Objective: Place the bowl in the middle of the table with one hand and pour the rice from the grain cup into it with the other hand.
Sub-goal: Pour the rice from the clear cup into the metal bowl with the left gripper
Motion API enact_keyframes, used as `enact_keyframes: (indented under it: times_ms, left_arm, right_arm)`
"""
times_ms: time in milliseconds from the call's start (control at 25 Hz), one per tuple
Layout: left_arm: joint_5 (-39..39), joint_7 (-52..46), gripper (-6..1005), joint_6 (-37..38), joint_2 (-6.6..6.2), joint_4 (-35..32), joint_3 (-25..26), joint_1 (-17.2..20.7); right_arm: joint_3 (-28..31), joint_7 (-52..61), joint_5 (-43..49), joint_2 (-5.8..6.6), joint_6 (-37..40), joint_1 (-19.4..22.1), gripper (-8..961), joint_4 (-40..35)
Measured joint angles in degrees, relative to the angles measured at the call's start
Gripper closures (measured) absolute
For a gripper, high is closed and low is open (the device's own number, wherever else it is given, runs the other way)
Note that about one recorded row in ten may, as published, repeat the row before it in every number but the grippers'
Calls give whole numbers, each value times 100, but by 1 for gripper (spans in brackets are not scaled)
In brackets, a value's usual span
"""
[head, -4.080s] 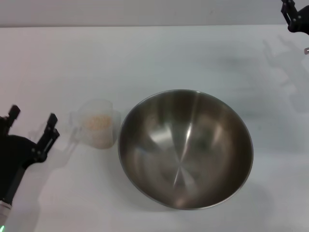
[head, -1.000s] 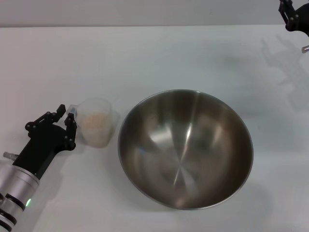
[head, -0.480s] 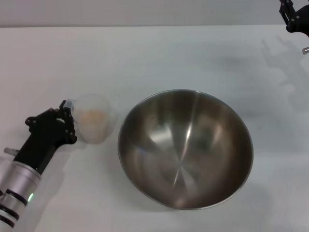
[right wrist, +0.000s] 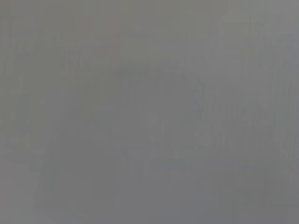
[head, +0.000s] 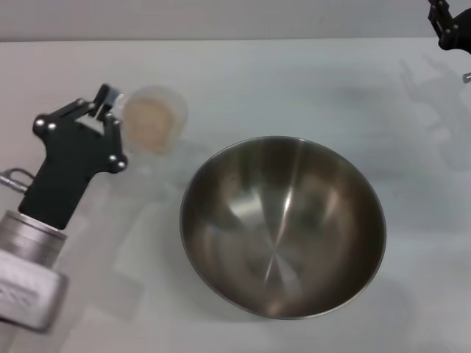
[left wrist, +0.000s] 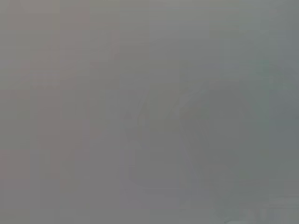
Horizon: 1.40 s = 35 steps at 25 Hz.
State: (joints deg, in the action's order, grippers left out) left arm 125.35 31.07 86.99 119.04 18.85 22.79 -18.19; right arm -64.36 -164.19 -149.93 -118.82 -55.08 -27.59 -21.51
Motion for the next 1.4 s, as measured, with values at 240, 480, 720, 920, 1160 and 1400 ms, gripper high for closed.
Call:
enact_keyframes:
  times_ms: [240, 480, 720, 920, 1160, 1400]
  left_arm:
    - [985, 2458, 968, 461, 1, -38, -63, -176]
    - [1784, 4066, 965, 385, 12, -8, -72, -255]
    - [2208, 5229, 962, 224, 14, -28, -74, -350]
    - [2288, 6569, 960, -8, 14, -5, -74, -400]
    - [2332, 7195, 957, -67, 14, -31, -78, -419]
    - [2337, 8221, 954, -70, 14, -24, -198, -360]
  right_arm:
    - [171, -36, 4, -1, 5, -43, 501, -3]
    - [171, -93, 23, 7, -7, -74, 501, -6]
    - [181, -102, 240, 14, -67, -30, 500, -99]
    - [183, -103, 277, 16, -125, 10, 500, -121]
    - [182, -104, 328, 32, -128, 19, 500, -110]
    - [180, -111, 342, 52, -133, 18, 501, -99]
